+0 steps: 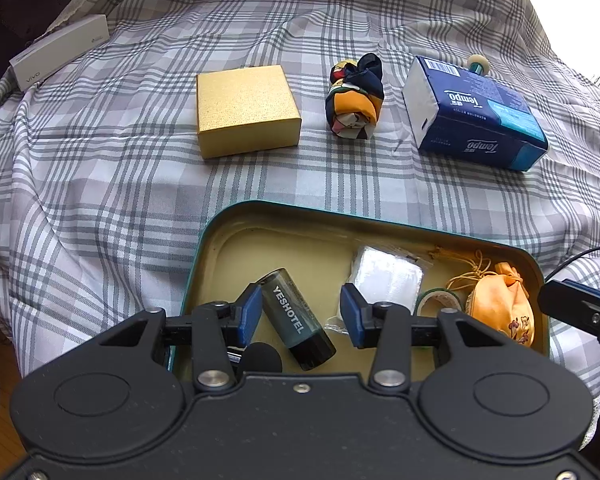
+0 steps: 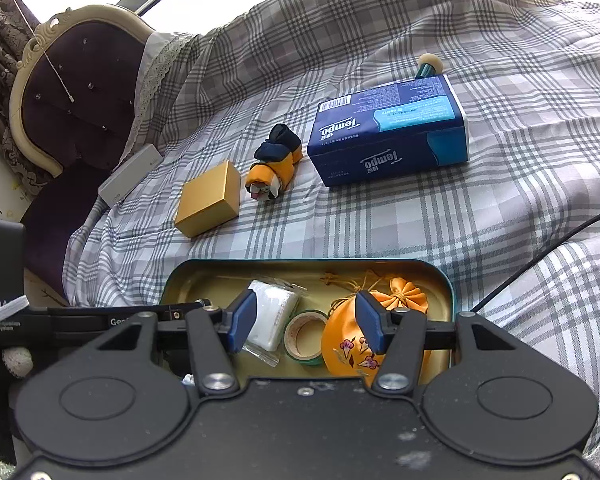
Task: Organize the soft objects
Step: 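Withdraw both tools from the gold tray, then grasp the teal mushroom sponge with the right tool while the left tool nears the scarf bundle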
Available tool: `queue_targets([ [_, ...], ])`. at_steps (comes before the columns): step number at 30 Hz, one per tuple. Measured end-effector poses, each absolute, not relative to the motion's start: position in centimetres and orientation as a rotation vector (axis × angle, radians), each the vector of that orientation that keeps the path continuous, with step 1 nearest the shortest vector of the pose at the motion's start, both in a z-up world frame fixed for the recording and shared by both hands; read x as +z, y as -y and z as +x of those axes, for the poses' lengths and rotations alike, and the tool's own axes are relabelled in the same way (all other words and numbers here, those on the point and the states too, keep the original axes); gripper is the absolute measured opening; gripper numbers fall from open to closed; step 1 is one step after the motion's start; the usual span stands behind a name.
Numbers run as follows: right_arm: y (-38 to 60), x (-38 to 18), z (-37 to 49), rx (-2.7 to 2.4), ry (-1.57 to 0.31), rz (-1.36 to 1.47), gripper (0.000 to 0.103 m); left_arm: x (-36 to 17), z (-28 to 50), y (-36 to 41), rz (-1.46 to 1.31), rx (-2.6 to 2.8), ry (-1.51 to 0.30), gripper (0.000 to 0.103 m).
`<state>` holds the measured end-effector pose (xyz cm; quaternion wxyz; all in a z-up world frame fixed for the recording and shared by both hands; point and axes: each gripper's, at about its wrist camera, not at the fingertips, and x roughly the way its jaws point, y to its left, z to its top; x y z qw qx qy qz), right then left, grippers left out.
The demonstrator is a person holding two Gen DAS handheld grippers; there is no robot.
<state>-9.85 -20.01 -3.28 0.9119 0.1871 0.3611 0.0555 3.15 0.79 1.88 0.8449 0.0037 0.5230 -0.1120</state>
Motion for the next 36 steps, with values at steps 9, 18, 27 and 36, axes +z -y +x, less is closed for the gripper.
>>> queue_targets([
  [9, 20.4, -3.1, -9.0, 0.097, -0.734, 0.375, 0.054, 2.4, 4.0, 0.0, 0.035, -0.251, -1.083, 0.044],
  [18, 21.7, -1.6, -6.6, 0.068, -0.672, 0.343, 0.054, 3.4, 5.8, 0.9, 0.056, -0.262, -1.05, 0.044],
  [27, 21.0, 0.1, -2.8, 0.1, -0.615, 0.263, 0.054, 4.3, 8.5, 0.5, 0.022, -0.239, -1.024, 0.044],
  [36, 22.0, 2.0, 2.8, 0.046, -0.556, 0.237, 0.054, 5.0, 11.3, 0.5, 0.003, -0.231, -1.001, 0.044],
])
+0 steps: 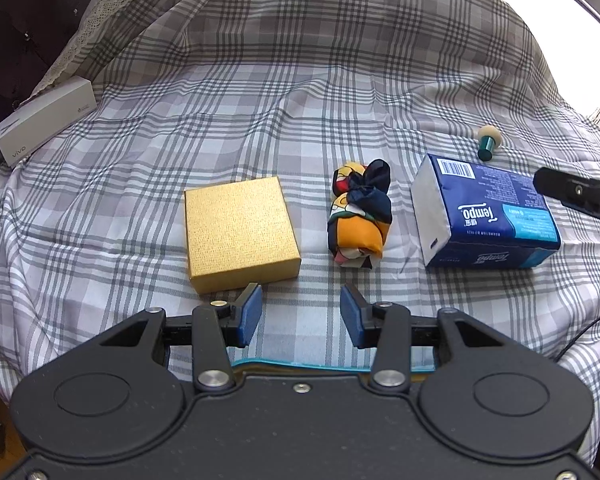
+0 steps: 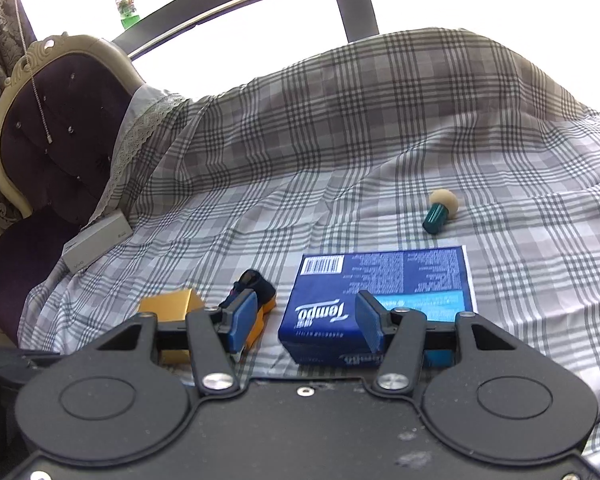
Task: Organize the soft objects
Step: 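Grasp the teal mushroom sponge with the right tool while the left tool nears the scarf bundle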
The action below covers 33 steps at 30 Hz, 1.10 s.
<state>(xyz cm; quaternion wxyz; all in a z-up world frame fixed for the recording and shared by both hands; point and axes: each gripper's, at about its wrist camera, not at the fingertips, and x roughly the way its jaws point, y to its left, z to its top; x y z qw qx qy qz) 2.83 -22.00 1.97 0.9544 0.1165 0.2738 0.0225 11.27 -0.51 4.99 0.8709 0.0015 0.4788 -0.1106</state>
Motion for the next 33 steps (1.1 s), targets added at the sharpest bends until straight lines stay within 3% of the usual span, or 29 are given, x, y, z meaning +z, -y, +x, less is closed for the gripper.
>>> queue_targets([
  [25, 34.9, -2.6, 24.1, -0.353, -0.623, 0.609, 0.054, 3.1, 15.6, 3.0, 0.033, -0.269, -1.053, 0.044],
  [33, 34.1, -4.2, 25.9, -0.471, -0.612, 0.529, 0.052, 2.7, 17.0, 3.5, 0.022, -0.271, -1.066, 0.044],
])
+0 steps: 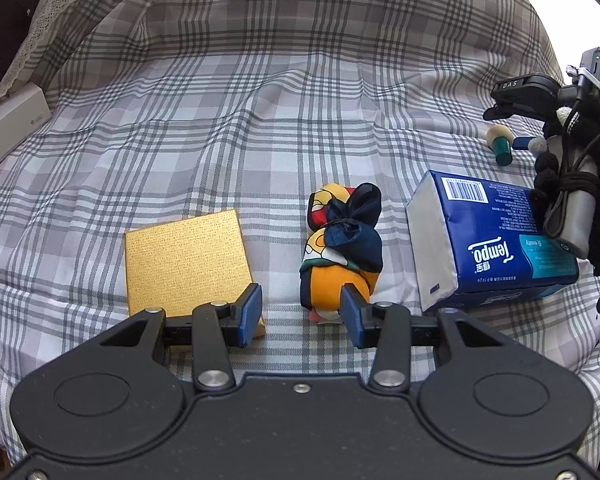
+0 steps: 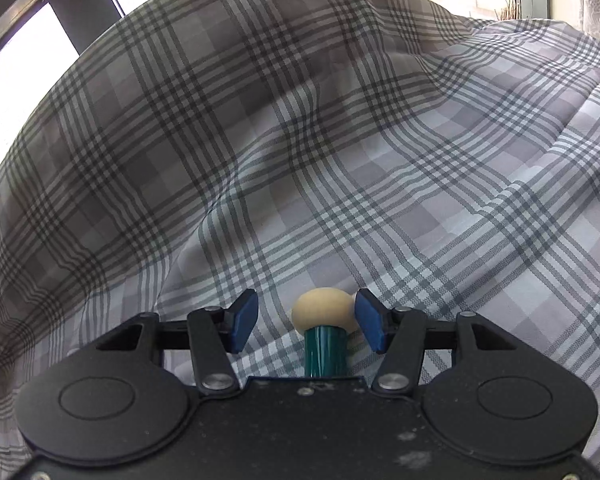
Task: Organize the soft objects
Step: 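Grasp the teal mushroom sponge with the right tool while the left tool nears the scarf bundle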
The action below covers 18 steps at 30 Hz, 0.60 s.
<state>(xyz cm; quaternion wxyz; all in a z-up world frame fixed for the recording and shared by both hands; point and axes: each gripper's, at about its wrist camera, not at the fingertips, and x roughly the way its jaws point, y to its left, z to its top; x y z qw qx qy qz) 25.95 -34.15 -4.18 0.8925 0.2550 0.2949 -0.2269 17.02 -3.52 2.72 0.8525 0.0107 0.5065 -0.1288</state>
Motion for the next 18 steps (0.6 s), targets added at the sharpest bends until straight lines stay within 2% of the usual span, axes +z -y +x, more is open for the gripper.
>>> queue_targets([
  [6, 33.5, -4.7, 26.1, -0.519, -0.676, 0.449, 0.045, 2.8, 18.0, 4.2, 0.011, -0.283, -1.073, 0.044],
  [9, 34.2, -5.3, 26.4, -0.519, -0.717, 0.495, 0.038, 2.9, 18.9, 4.7, 0.005, -0.292, -1.078, 0.044],
  [18, 34.2, -5.7, 26.2, -0.502, -0.647, 0.514, 0.035, 2.4, 21.4, 6.2, -0.003, -0.28, -1.1, 0.044],
])
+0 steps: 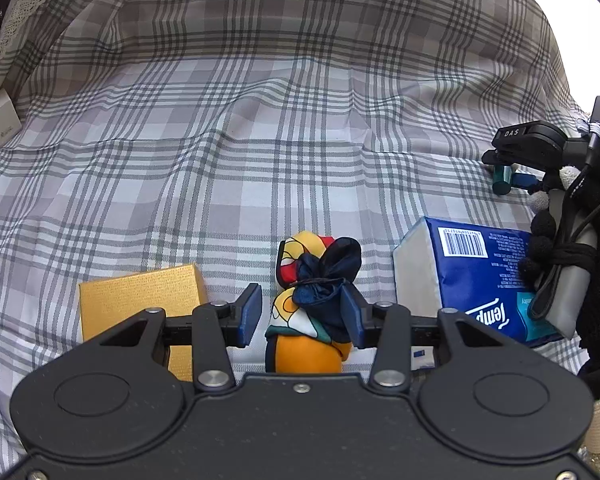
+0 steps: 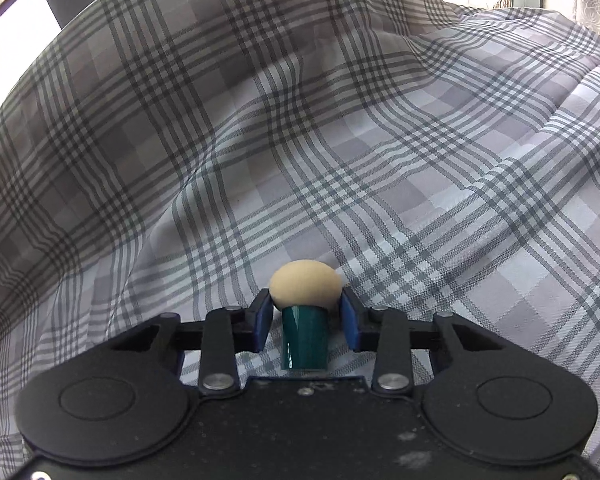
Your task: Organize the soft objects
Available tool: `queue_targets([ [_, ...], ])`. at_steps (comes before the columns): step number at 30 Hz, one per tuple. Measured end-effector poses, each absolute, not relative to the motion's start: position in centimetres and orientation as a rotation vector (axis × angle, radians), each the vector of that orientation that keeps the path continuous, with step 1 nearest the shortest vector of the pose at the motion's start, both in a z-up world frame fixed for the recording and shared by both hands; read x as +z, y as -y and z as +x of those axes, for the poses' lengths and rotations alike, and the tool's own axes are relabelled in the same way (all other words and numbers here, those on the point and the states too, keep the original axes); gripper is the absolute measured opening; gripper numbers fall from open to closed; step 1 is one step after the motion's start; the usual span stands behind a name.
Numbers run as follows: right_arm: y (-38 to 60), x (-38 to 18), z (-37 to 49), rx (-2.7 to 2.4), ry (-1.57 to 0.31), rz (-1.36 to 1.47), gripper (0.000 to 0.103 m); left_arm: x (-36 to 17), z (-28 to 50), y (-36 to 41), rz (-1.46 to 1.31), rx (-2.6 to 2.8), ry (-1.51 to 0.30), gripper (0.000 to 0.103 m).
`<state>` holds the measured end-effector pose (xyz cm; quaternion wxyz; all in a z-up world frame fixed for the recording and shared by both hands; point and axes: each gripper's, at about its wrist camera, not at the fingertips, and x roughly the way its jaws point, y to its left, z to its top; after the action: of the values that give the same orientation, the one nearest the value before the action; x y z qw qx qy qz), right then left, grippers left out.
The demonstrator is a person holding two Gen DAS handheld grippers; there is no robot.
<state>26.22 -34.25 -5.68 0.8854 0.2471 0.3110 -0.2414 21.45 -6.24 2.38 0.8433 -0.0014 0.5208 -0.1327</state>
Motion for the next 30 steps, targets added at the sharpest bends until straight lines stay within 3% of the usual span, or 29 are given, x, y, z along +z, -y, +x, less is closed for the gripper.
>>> queue_targets([
  [30, 33.6, -6.1, 26.4, -0.52, -0.626, 0.473, 0.033, -1.5, 24.0, 9.5, 0.084, -0.242, -1.166, 0.049],
])
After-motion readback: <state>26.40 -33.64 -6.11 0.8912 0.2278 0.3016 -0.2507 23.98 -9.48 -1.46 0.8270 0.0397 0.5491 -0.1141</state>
